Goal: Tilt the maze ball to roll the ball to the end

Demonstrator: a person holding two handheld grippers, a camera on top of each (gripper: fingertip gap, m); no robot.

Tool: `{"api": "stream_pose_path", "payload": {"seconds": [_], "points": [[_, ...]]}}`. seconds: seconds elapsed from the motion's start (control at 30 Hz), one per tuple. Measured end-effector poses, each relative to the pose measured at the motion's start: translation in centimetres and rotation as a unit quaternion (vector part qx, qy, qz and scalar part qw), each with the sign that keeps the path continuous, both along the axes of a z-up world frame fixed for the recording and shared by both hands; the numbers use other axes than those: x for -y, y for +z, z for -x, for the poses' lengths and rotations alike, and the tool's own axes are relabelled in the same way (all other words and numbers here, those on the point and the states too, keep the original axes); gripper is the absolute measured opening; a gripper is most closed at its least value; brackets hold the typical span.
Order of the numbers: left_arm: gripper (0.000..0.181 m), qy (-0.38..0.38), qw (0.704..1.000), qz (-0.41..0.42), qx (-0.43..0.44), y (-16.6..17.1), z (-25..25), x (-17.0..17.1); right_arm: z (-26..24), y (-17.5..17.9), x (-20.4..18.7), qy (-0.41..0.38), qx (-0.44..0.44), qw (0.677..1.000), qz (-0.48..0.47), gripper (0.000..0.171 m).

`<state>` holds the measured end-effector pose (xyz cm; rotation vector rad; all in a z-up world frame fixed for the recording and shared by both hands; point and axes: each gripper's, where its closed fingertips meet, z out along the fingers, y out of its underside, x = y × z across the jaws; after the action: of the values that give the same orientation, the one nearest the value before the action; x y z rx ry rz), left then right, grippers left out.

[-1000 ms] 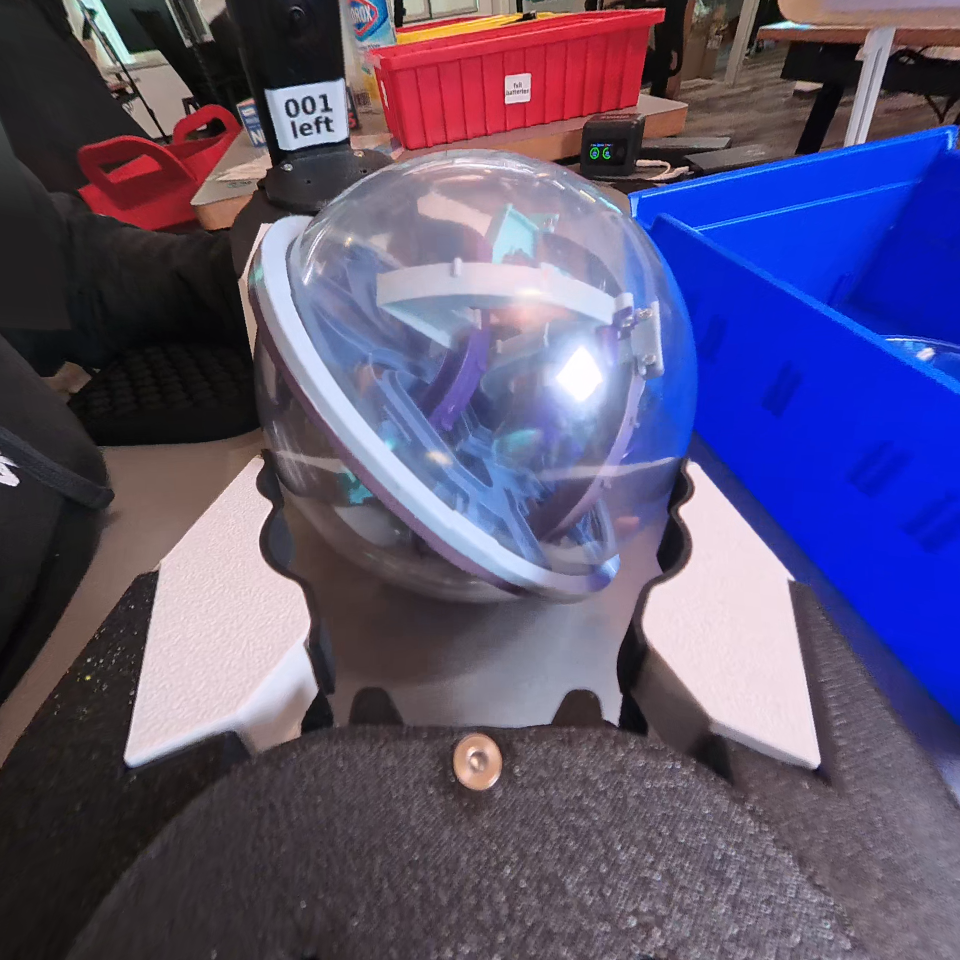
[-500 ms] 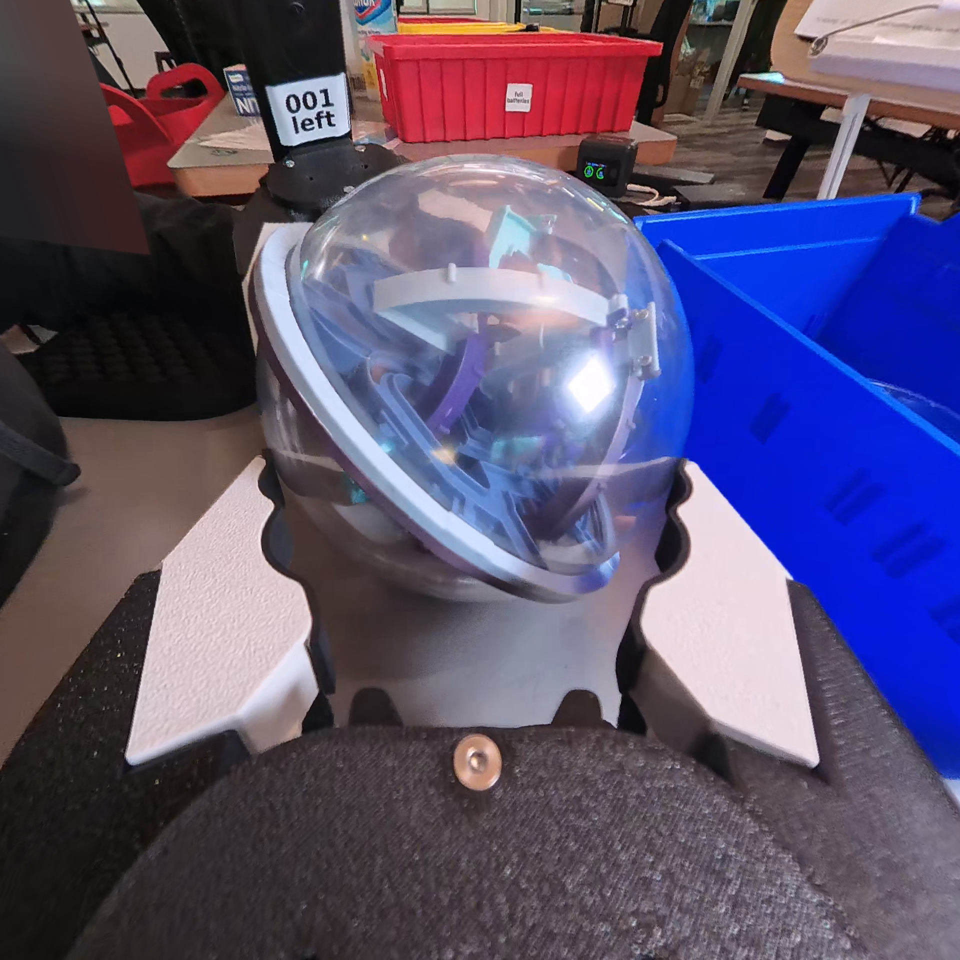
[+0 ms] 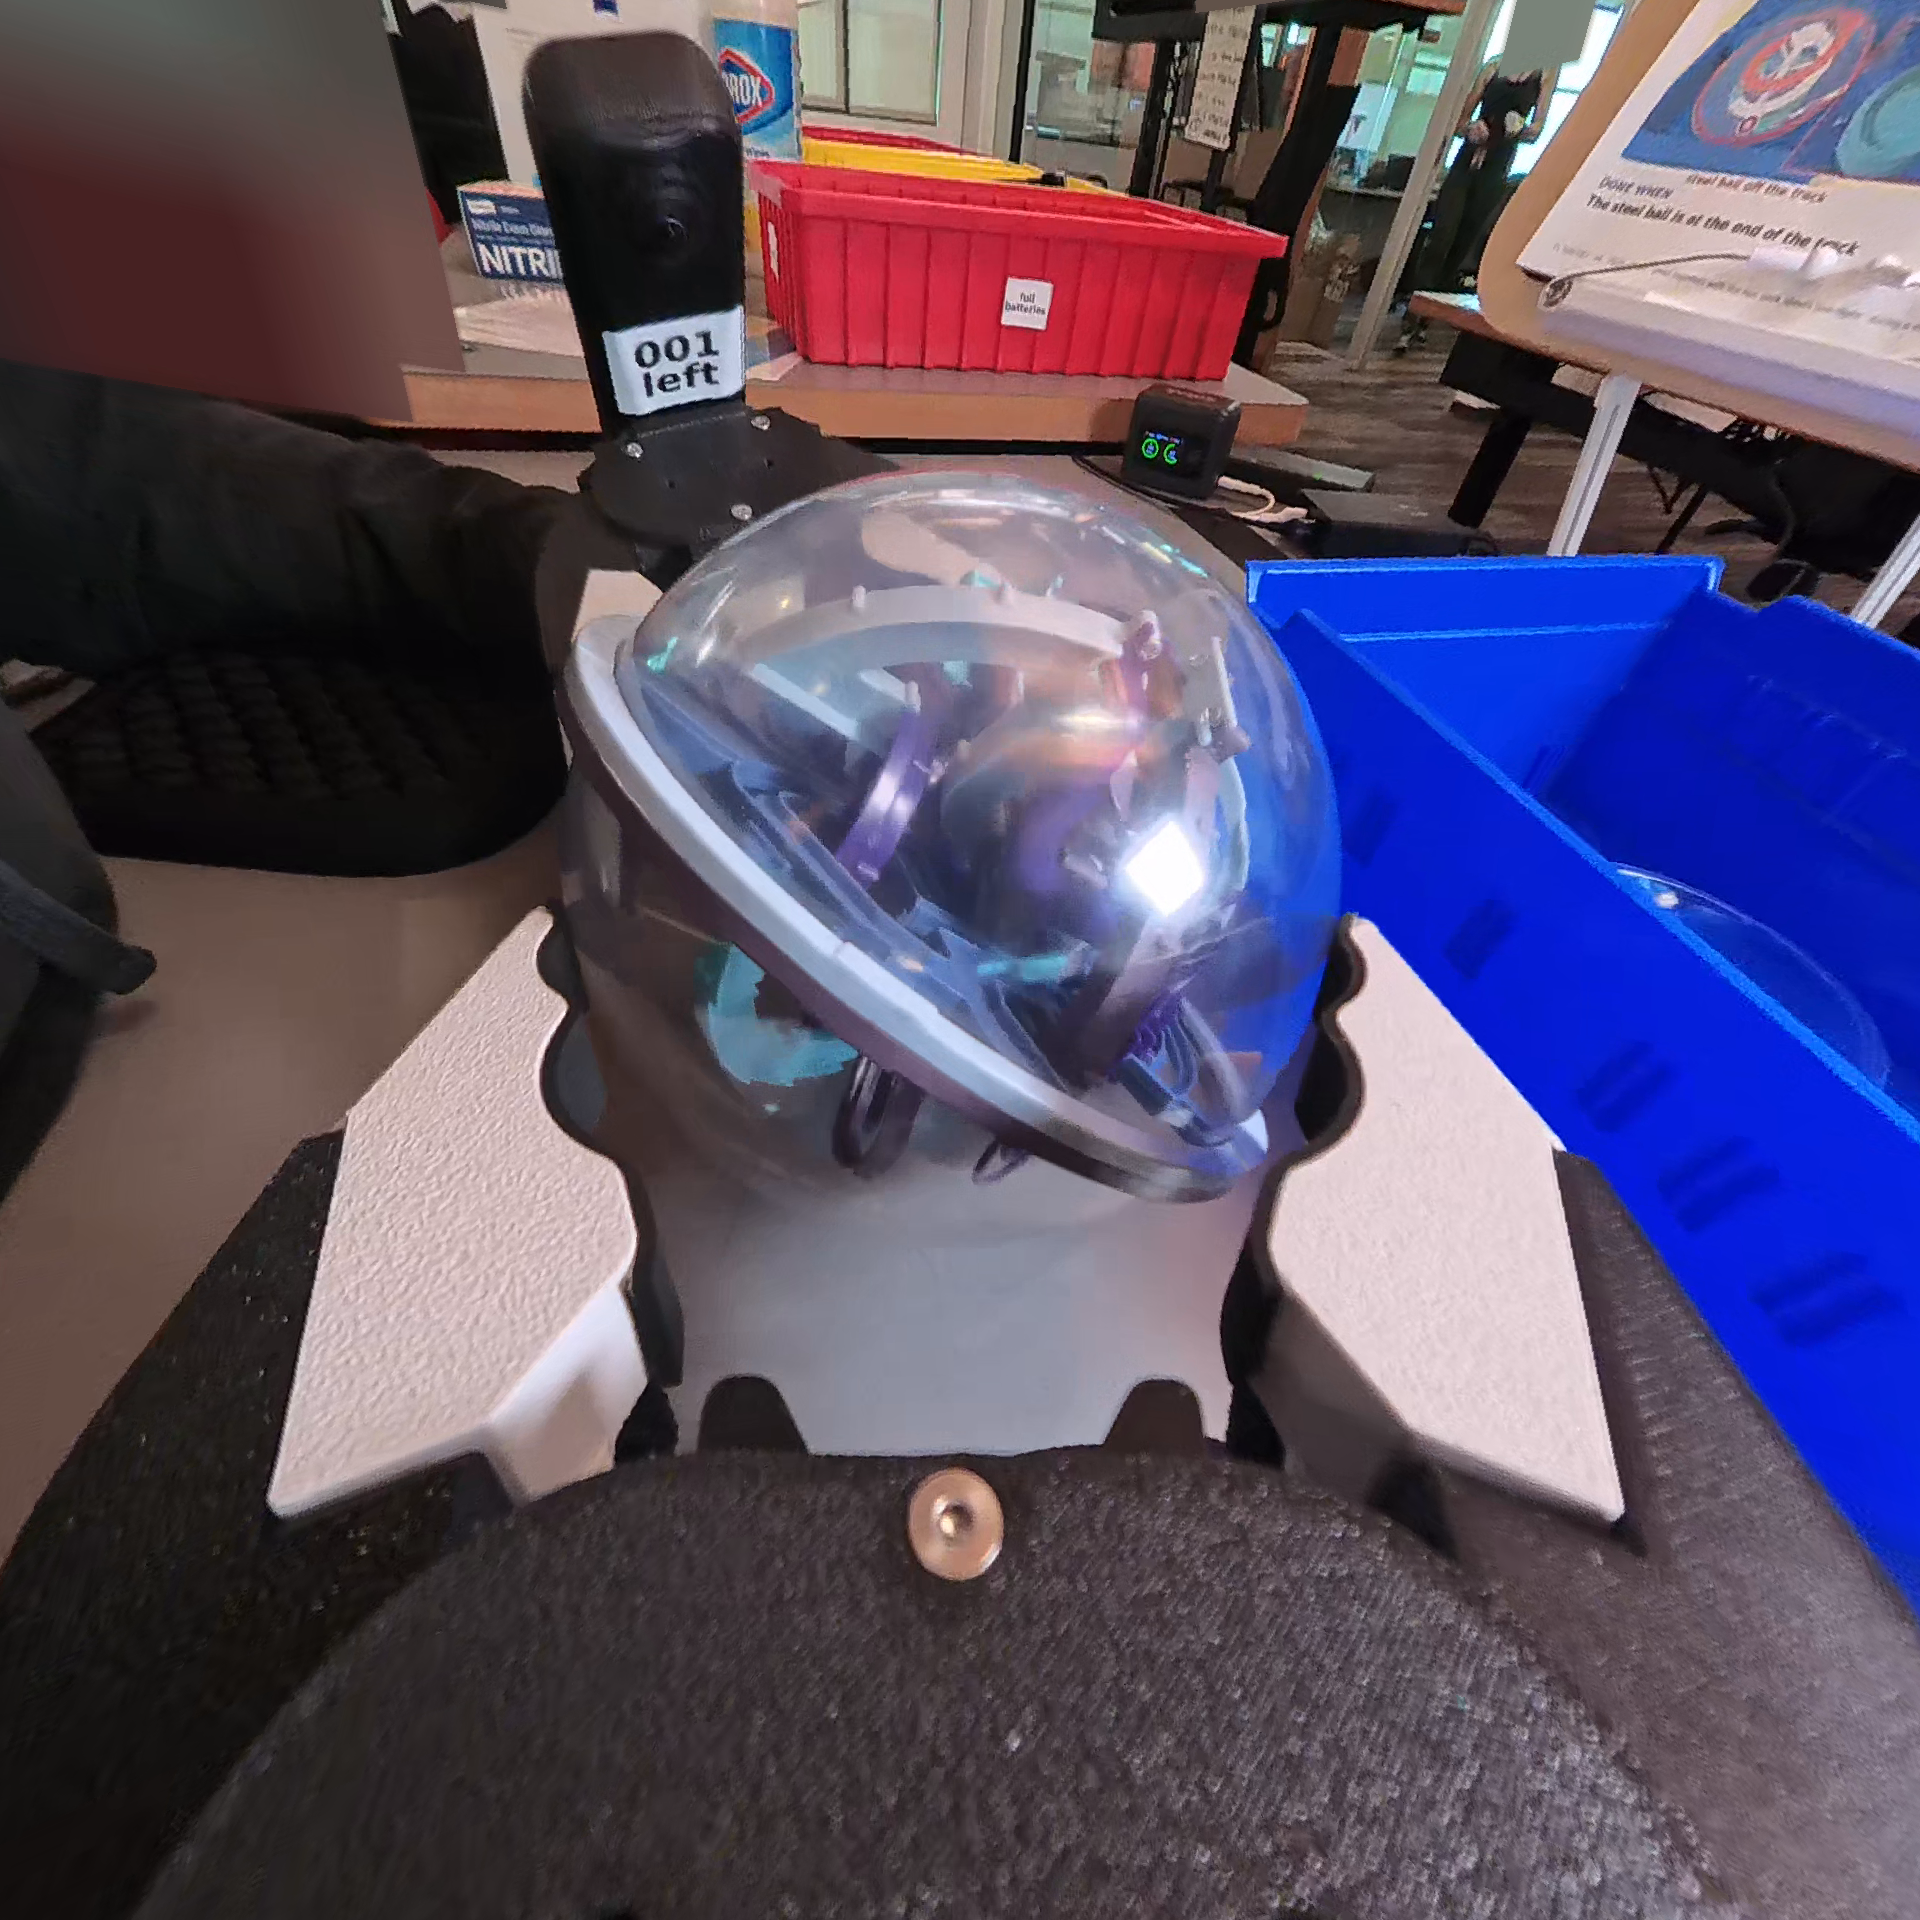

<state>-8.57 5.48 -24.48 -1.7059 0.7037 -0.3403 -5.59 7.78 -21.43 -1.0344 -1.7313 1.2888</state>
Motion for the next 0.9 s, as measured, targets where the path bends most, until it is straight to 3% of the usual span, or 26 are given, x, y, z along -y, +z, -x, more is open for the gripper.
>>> {"api": "stream_pose_path", "payload": {"seconds": [0.17,0.33,0.5,0.9], "points": [[0.135,-0.004,0.999,0.048,-0.011,-0.8,0.8,0.6,0.3,0.5,0.1,-0.004,-0.002,1.000,-0.004,0.134],[0.137,0.014,1.000,-0.014,0.018,4.2,1.5,1.0,0.7,0.6,0.0,-0.012,0.000,1.000,-0.019,0.130],[0.138,0.019,0.999,-0.020,-0.021,3.3,0.2,-0.1,0.8,0.3,0.0,-0.013,0.003,1.000,-0.024,0.130],[0.134,0.012,0.999,-0.039,-0.022,3.7,-0.3,-0.2,0.2,-1.3,-0.7,-0.011,0.025,1.000,-0.015,0.136]]}}
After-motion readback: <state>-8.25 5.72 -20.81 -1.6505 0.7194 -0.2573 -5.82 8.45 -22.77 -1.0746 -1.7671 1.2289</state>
